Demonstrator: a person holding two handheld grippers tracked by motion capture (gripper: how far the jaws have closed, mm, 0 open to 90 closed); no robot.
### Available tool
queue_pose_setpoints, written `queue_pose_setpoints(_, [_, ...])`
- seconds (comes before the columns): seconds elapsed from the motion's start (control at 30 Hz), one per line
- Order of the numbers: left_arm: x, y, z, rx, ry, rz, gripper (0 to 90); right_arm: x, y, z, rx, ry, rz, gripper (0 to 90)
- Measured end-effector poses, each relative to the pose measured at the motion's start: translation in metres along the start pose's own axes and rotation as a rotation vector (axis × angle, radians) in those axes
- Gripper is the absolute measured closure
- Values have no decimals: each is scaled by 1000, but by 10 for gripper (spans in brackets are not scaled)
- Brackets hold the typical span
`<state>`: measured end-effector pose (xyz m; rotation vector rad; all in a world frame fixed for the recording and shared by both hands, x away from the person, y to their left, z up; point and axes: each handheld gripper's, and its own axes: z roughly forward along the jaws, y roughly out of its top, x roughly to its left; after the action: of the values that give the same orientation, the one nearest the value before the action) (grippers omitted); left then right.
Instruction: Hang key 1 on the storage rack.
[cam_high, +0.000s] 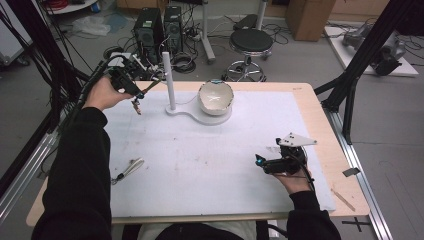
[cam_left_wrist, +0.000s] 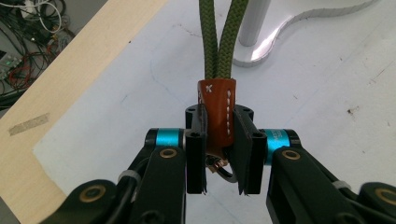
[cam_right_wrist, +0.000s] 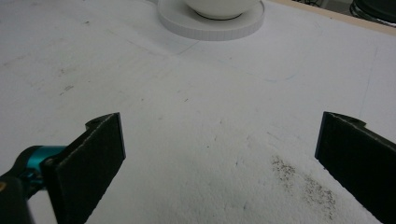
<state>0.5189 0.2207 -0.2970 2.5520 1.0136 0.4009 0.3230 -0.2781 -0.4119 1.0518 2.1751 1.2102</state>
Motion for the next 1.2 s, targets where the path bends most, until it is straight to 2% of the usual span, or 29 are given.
queue_pose_setpoints(1.03, [-11,9,25,39,-42,28,761,0,0,1,17,7,-2,6])
queue_pose_setpoints(1.17, [-12,7,25,25,-32,16,726,0,-1,1,19,7,2,6])
queue_pose_setpoints(1.2, [-10,6,24,23,-42,3,683,0,-1,1,18,5,0,6])
